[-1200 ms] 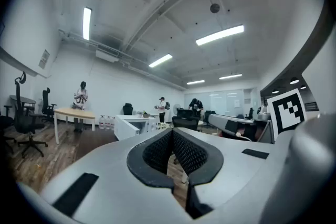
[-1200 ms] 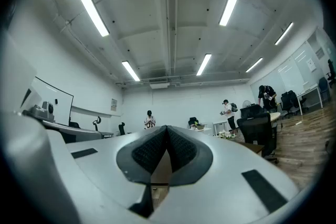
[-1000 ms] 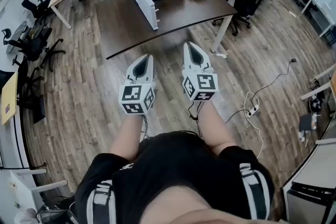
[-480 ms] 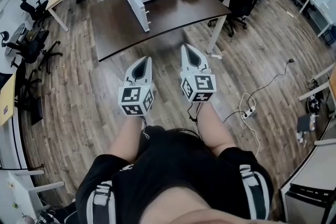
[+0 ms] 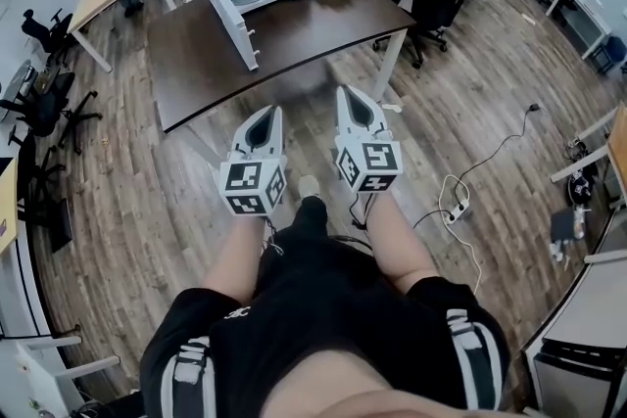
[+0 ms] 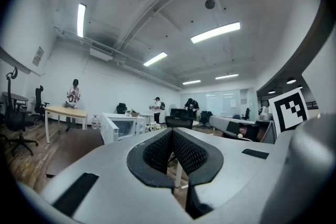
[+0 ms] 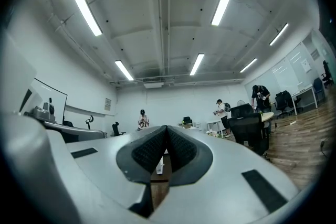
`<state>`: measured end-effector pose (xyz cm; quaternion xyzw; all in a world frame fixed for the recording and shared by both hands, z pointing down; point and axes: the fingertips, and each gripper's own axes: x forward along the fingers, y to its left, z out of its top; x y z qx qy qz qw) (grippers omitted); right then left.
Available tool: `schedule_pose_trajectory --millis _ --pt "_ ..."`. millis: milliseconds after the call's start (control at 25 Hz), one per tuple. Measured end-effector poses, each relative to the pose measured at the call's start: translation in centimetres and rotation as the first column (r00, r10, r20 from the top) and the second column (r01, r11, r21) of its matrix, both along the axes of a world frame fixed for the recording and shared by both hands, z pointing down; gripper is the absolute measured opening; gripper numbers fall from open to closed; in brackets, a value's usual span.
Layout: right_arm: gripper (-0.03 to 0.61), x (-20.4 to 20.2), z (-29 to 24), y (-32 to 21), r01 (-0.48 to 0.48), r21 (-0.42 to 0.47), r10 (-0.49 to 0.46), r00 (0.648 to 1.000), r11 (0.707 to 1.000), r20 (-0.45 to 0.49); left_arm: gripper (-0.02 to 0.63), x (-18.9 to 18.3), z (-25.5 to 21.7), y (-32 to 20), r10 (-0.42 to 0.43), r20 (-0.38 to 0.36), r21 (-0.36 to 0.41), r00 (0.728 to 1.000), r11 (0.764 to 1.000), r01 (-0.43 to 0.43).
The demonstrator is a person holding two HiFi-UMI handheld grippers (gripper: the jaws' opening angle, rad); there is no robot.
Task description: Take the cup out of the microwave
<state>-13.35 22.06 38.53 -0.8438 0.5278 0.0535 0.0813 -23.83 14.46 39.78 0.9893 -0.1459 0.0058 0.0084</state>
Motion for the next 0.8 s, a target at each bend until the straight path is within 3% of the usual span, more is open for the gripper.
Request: schedule_pose_trajectory --millis 400,800 --pt "0.0 10.3 0.5 -6.8 0.005 -0.003 -0.005 1.0 1.0 -0.009 0.002 11.0 0.3 -6.3 0.026 -0.01 0.006 1.0 1.0 -0.026" --pt "0.0 23.6 0.5 -20.0 0.016 -0.018 -0.015 1.0 1.0 0.018 0.002 25.0 0.1 -19.3 0.045 0.024 -0.009 0.999 0.999 -0.044"
